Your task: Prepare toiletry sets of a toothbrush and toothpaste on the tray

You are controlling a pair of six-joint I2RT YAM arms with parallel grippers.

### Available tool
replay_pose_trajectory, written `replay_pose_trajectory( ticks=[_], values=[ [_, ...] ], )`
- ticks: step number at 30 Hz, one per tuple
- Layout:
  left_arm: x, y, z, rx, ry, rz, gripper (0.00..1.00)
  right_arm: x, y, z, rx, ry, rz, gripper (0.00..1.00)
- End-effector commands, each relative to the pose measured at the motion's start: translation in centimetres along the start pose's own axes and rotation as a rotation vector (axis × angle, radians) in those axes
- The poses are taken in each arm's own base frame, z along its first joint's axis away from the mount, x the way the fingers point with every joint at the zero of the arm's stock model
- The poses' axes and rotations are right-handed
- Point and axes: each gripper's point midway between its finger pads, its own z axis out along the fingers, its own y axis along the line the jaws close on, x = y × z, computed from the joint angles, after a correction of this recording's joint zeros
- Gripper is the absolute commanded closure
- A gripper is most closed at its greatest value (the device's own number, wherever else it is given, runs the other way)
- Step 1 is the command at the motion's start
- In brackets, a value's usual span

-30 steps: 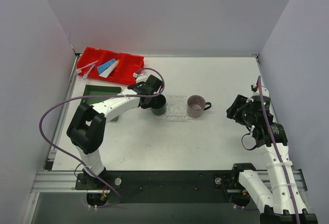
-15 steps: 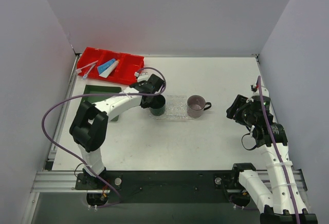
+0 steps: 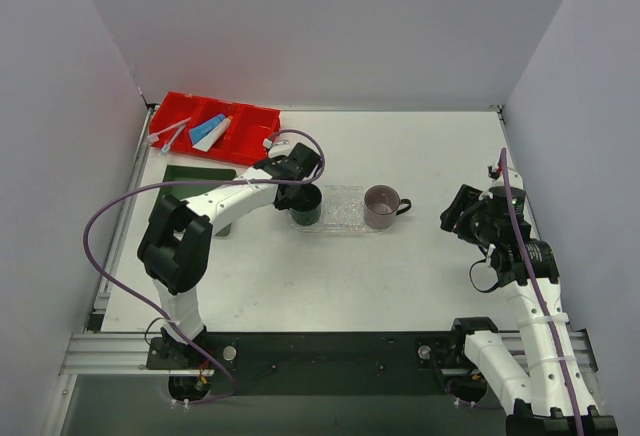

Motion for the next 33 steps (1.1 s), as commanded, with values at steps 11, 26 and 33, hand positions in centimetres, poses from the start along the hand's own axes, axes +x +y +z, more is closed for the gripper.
replay_pose_trajectory(
  ticks=[11,26,33],
  values=[
    [-1.79,-1.14,-0.98,0.024,-0.046,-0.021,1.0,-0.41,-0.28,0.08,0.011,-0.026,-0.009,0.44],
    [-1.45,-0.78,-0.88,0.013,-0.038,-0.02,0.83,-0.26,-0.27,0.1,0.011,-0.023,-0.008,0.44],
    [-1.39,-0.63,-0.89,0.009,-0.039,-0.02,0.73,-0.23,-0.31,0.09,0.013,-0.024,-0.008,0.44]
  ],
)
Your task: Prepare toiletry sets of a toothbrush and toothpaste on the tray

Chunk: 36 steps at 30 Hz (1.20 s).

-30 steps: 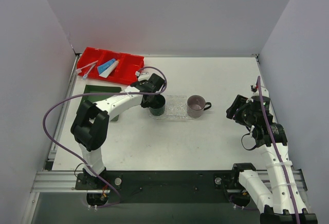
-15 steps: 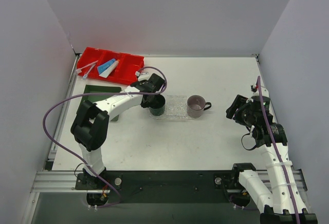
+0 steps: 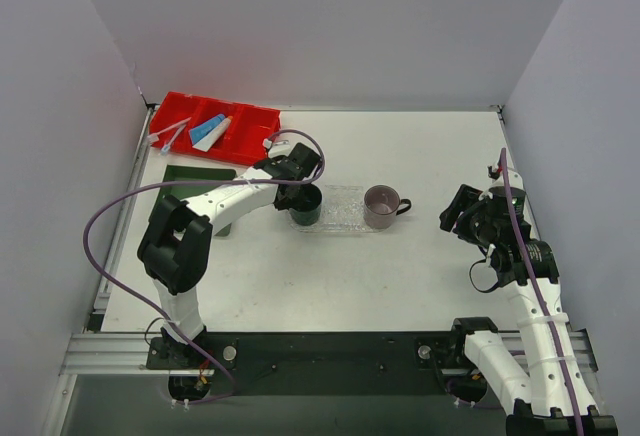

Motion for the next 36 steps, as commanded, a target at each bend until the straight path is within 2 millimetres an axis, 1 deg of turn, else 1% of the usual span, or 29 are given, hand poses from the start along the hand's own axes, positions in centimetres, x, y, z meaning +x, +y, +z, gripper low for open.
replay_pose_trajectory(
  ticks=[1,7,8,9,12,16,18,19,21,22,23,24,25,27,28,29,30,31,32,33,34,36],
  values=[
    [-1.4,-0.7,-0.8,0.011,-0.038,-0.019,0.71,-0.3,-0.3,0.0,0.01,-0.026,-0.01,0.44],
    [-1.6,-0.5,-1.2,0.014,-0.043,-0.01,0.68,-0.3,-0.2,0.0,0.01,-0.026,-0.008,0.43],
    [-2.0,-0.9,-1.4,0.036,-0.058,-0.008,0.66,-0.2,-0.3,0.1,0.011,-0.023,-0.01,0.43],
    [-2.0,-1.0,-1.5,0.045,-0.056,0.003,0.63,-0.3,-0.2,0.0,0.01,-0.026,-0.01,0.43],
    [-2.3,-0.7,-1.9,0.041,-0.061,0.024,0.57,-0.2,-0.3,0.1,0.011,-0.023,-0.012,0.43],
    [-2.6,-0.7,-2.5,0.051,-0.071,0.032,0.55,-0.3,-0.3,0.1,0.013,-0.023,-0.009,0.43],
    [-3.2,-1.0,-3.1,0.077,-0.088,0.031,0.55,-0.3,-0.3,0.1,0.013,-0.023,-0.011,0.43],
    [-3.3,-1.2,-3.3,0.099,-0.09,0.06,0.54,-0.2,-0.3,0.1,0.011,-0.023,-0.009,0.43],
    [-4.2,-1.5,-4.3,0.129,-0.119,0.068,0.52,-0.3,-0.3,0.1,0.011,-0.024,-0.009,0.43],
    [-4.3,-1.5,-4.6,0.135,-0.125,0.076,0.49,-0.3,-0.2,0.0,0.009,-0.025,-0.01,0.43],
    [-5.0,-1.5,-5.4,0.157,-0.146,0.072,0.48,-0.2,-0.2,0.1,0.01,-0.022,-0.01,0.43],
    [-5.3,-1.5,-5.9,0.167,-0.158,0.09,0.46,-0.3,-0.3,0.1,0.011,-0.024,-0.011,0.43],
    [-5.8,-1.4,-6.9,0.189,-0.177,0.089,0.45,-0.3,-0.2,0.1,0.009,-0.024,-0.012,0.43],
    [-6.5,-1.3,-7.9,0.219,-0.208,0.115,0.43,-0.3,-0.2,0.1,0.009,-0.024,-0.012,0.43],
    [-7.2,-1.1,-9.3,0.246,-0.239,0.116,0.41,-0.3,-0.2,0.1,0.009,-0.024,-0.012,0.43],
    [-7.6,-1.1,-9.7,0.262,-0.267,0.124,0.34,-0.3,-0.2,0.1,0.009,-0.024,-0.012,0.43],
    [-8.3,-0.7,-10.3,0.261,-0.302,0.16,0.22,-0.3,0.0,0.0,0.0,-0.022,-0.009,0.43],
    [-9.3,-0.2,-11.4,0.265,-0.347,0.161,0.14,-0.4,0.1,0.0,-0.006,-0.02,-0.011,0.43],
    [-10.1,0.2,-11.7,0.255,-0.382,0.164,0.09,-0.5,0.3,-0.1,-0.014,-0.02,-0.011,0.43],
    [-11.3,1.3,-11.6,0.23,-0.407,0.184,0.09,-0.5,0.3,-0.2,-0.017,-0.017,-0.015,0.43],
    [-12.0,1.7,-12.0,0.241,-0.418,0.184,0.08,-0.5,0.3,-0.2,-0.018,-0.015,-0.015,0.43],
    [-13.8,3.2,-11.5,0.277,-0.403,0.181,0.08,-0.7,0.2,-0.4,-0.011,-0.019,-0.011,0.43]
  ],
)
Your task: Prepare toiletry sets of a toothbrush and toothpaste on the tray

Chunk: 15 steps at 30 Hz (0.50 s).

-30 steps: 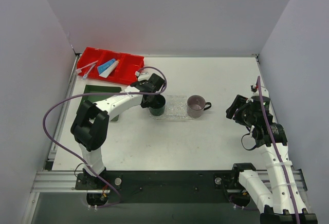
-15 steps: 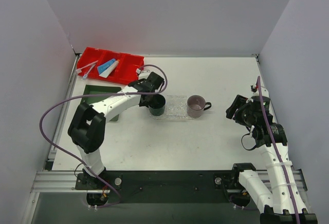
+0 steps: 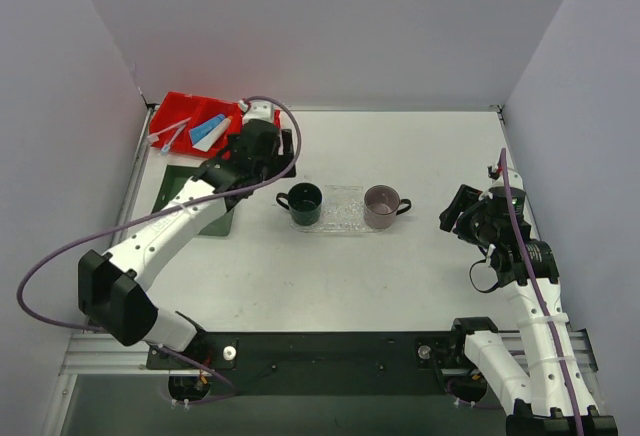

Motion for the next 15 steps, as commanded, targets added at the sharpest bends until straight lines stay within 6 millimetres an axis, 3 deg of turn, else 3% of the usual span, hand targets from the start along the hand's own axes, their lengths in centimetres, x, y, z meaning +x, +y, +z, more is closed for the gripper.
replay_pose_trajectory(
  ticks=[1,3,4,9,10,12,13,14,15],
  values=[
    [-5.2,3.9,0.4,0.041,-0.096,0.021,0.08,-0.7,0.2,-0.4,-0.01,-0.014,-0.009,0.43],
    [-6.5,5.4,0.8,0.06,-0.117,-0.002,0.07,-0.8,0.3,-0.5,-0.017,-0.014,-0.004,0.43],
    [-7.4,7.7,1.3,0.05,-0.126,-0.03,0.07,-0.8,0.4,-0.6,-0.023,-0.012,0.002,0.43],
    [-11.5,13.2,2.5,0.023,-0.264,-0.051,0.1,-1.0,1.1,-0.5,-0.052,-0.001,0.022,0.43],
    [-12.4,15.4,3.3,0.006,-0.295,-0.08,0.14,-1.3,1.2,-0.6,-0.056,-0.003,0.027,0.43],
    [-13.2,16.4,4.2,0.028,-0.31,-0.09,0.2,-1.5,1.4,-0.6,-0.06,-0.001,0.033,0.43],
    [-12.9,17.3,5.6,0.009,-0.29,-0.097,0.22,-1.6,1.4,-0.6,-0.06,-0.001,0.035,0.43],
    [-14.0,19.5,5.8,-0.03,-0.312,-0.108,0.25,-1.7,1.4,-0.6,-0.058,-0.003,0.039,0.43],
    [-14.2,20.3,6.5,-0.048,-0.309,-0.079,0.24,-1.7,1.5,-0.6,-0.061,-0.004,0.039,0.43]
  ],
)
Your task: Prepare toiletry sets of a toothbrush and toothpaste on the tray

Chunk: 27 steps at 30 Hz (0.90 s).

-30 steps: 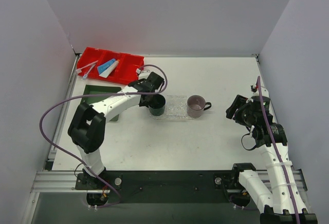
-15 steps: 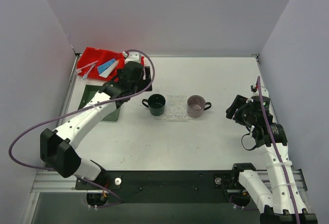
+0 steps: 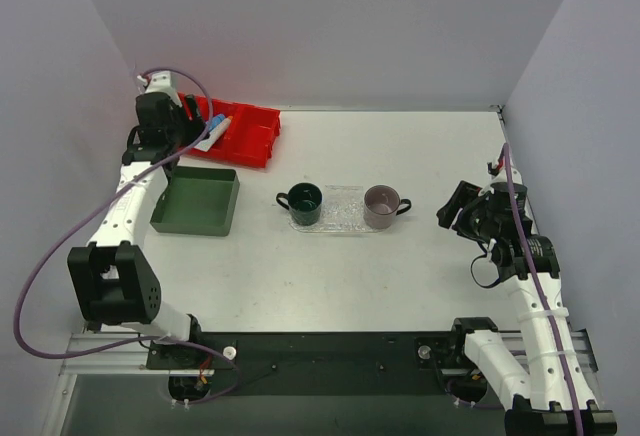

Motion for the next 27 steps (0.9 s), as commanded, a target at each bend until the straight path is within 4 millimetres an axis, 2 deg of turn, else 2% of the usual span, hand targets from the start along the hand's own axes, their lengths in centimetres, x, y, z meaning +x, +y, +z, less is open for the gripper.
replay_pose_trajectory(
  ticks=[1,2,3,4,6,8,9,10,11,12,15,17,18,20,22,23,24,27],
  values=[
    [-2.7,1.7,4.4,0.035,-0.076,0.072,0.25,-1.4,0.7,-0.6,-0.022,-0.026,0.021,0.43],
    [-2.4,2.0,5.2,0.03,-0.061,0.1,0.26,-1.4,0.7,-0.7,-0.023,-0.027,0.02,0.43],
    [-3.2,2.2,5.9,0.022,-0.066,0.164,0.27,-1.4,0.7,-0.7,-0.024,-0.03,0.017,0.43],
    [-1.6,2.7,7.5,0.008,-0.014,0.188,0.28,-1.4,0.6,-0.7,-0.024,-0.034,0.016,0.43],
    [-1.9,4.1,8.6,-0.045,-0.008,0.222,0.32,-1.3,0.5,-0.6,-0.021,-0.033,0.013,0.43],
    [-1.0,5.0,10.1,-0.05,0.013,0.28,0.35,-1.2,0.4,-0.5,-0.016,-0.033,0.012,0.43],
    [-1.5,5.4,10.4,-0.06,0.005,0.286,0.36,-1.0,0.3,-0.4,-0.012,-0.027,0.014,0.43],
    [-0.4,5.9,11.3,-0.067,0.037,0.291,0.37,-1.0,0.3,-0.3,-0.016,-0.027,0.014,0.43],
    [-0.2,6.1,11.8,-0.065,0.047,0.298,0.38,-1.0,0.3,-0.2,-0.017,-0.027,0.014,0.43],
    [-0.5,6.5,12.2,-0.066,0.047,0.299,0.43,-0.9,0.3,0.0,-0.017,-0.02,0.018,0.43],
    [1.7,7.4,14.0,-0.07,0.111,0.291,0.45,-0.8,0.5,0.3,-0.026,-0.01,0.022,0.43],
    [1.8,7.6,14.6,-0.063,0.115,0.274,0.45,-0.8,0.7,0.3,-0.036,-0.006,0.025,0.43],
    [2.5,7.4,15.1,-0.038,0.13,0.268,0.45,-0.7,0.7,0.4,-0.036,-0.005,0.027,0.43],
    [2.2,7.2,15.7,-0.031,0.126,0.264,0.46,-0.8,0.7,0.4,-0.039,-0.005,0.027,0.43],
    [3.1,7.3,16.4,-0.021,0.152,0.261,0.46,-0.8,0.8,0.3,-0.04,-0.008,0.026,0.43],
    [2.4,7.2,16.7,-0.017,0.141,0.256,0.46,-0.8,0.7,0.3,-0.04,-0.008,0.028,0.43],
    [3.2,7.2,17.1,-0.012,0.158,0.254,0.47,-0.8,0.7,0.3,-0.039,-0.01,0.026,0.43],
    [3.6,7.2,17.7,-0.006,0.169,0.246,0.5,-0.9,0.8,0.3,-0.041,-0.013,0.026,0.43]
  ],
)
